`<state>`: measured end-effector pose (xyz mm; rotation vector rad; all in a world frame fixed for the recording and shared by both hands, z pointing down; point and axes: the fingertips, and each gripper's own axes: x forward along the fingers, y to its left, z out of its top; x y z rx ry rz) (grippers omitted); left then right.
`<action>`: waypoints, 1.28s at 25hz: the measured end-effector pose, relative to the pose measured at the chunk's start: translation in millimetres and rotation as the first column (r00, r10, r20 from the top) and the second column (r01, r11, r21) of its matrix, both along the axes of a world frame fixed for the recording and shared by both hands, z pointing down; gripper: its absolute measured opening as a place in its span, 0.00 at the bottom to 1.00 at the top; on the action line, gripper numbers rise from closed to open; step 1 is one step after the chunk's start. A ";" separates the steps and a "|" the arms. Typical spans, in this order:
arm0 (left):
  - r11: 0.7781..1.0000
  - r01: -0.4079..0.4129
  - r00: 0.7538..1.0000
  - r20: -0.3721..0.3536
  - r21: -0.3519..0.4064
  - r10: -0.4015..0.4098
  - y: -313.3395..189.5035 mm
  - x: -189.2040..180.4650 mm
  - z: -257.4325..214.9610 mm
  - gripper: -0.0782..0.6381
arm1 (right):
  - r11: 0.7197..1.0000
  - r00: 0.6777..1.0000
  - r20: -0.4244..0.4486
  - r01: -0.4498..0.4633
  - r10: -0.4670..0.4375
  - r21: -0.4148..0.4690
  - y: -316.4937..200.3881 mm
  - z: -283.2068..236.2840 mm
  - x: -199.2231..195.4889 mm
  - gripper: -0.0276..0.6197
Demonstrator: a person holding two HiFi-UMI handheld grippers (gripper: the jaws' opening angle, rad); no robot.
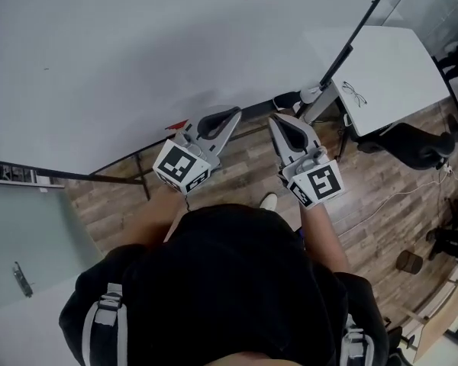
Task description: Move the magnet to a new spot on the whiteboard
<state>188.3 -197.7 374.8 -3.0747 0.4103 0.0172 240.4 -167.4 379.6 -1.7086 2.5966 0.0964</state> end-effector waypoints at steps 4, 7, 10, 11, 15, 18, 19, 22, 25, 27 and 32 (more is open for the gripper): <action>0.995 0.096 0.995 -0.006 0.020 -0.096 -19.7 21.4 -11.3 0.12 | 0.997 0.997 -0.050 0.057 -0.055 0.046 -24.7 -16.6 21.8 0.04; 0.984 0.171 0.985 -0.015 0.044 -0.171 -35.1 29.1 -24.3 0.12 | 0.992 0.993 -0.079 0.093 -0.086 0.084 -43.1 -32.1 29.4 0.04; 0.968 0.241 0.970 -0.034 0.065 -0.239 -49.2 32.6 -37.8 0.12 | 0.987 0.990 -0.097 0.114 -0.103 0.117 -61.4 -44.6 34.3 0.04; 0.963 0.261 0.965 -0.040 0.072 -0.259 -53.6 33.5 -42.4 0.12 | 0.985 0.989 -0.100 0.118 -0.106 0.129 -67.9 -49.0 35.8 0.04; 0.938 0.333 0.943 -0.062 0.099 -0.328 -66.3 33.6 -60.0 0.12 | 0.977 0.989 -0.110 0.118 -0.100 0.179 -90.0 -69.1 38.9 0.04; 0.920 0.375 0.927 -0.080 0.113 -0.368 -73.2 33.4 -70.6 0.12 | 0.966 0.990 -0.112 0.110 -0.085 0.235 -102.5 -90.4 40.2 0.04; 0.916 0.385 0.922 -0.083 0.117 -0.377 -75.4 33.7 -72.6 0.12 | 0.961 0.990 -0.119 0.105 -0.077 0.255 -106.8 -95.0 42.0 0.04; 0.903 0.412 0.911 -0.083 0.122 -0.405 -81.9 33.7 -77.6 0.12 | 0.951 0.991 -0.124 0.092 -0.057 0.296 -119.2 -106.1 45.4 0.04; 0.889 0.439 0.898 -0.088 0.130 -0.430 -87.5 29.7 -84.9 0.12 | 0.943 0.993 -0.112 0.075 -0.040 0.326 -129.2 -117.6 44.5 0.04; 0.882 0.450 0.893 -0.090 0.140 -0.441 -90.8 27.3 -90.3 0.12 | 0.937 0.993 -0.111 0.062 -0.025 0.345 -135.0 -125.9 43.4 0.04; 0.876 0.457 0.890 -0.091 0.155 -0.448 -98.3 23.4 -98.2 0.12 | 0.921 0.992 -0.118 0.008 0.041 0.389 -150.0 -138.0 45.9 0.04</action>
